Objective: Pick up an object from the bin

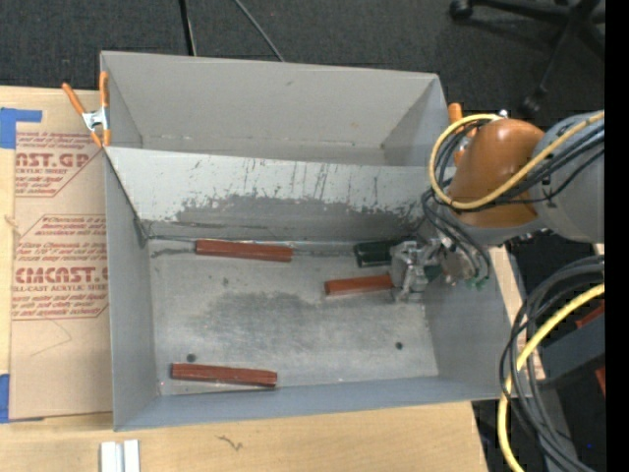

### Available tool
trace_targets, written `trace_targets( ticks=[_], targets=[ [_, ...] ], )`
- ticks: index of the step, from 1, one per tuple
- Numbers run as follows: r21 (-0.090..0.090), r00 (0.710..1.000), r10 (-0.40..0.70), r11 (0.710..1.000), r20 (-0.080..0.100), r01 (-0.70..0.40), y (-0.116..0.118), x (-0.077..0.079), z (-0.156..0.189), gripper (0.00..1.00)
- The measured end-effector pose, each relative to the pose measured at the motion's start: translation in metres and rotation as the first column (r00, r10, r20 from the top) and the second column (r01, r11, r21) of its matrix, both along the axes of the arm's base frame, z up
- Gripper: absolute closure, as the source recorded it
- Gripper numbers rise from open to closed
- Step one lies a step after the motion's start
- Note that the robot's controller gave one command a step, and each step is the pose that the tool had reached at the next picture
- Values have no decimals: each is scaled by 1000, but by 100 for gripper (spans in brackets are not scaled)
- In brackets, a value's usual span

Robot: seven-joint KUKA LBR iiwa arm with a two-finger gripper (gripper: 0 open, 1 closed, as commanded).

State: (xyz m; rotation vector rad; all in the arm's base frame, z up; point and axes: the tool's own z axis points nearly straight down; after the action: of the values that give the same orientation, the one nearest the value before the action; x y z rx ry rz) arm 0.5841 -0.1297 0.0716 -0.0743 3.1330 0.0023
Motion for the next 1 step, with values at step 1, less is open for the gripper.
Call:
trace_targets(
  ticks=[1],
  targets=[
    [0,1000,0,1000,-5,0,0,-2,-1,0]
  ],
)
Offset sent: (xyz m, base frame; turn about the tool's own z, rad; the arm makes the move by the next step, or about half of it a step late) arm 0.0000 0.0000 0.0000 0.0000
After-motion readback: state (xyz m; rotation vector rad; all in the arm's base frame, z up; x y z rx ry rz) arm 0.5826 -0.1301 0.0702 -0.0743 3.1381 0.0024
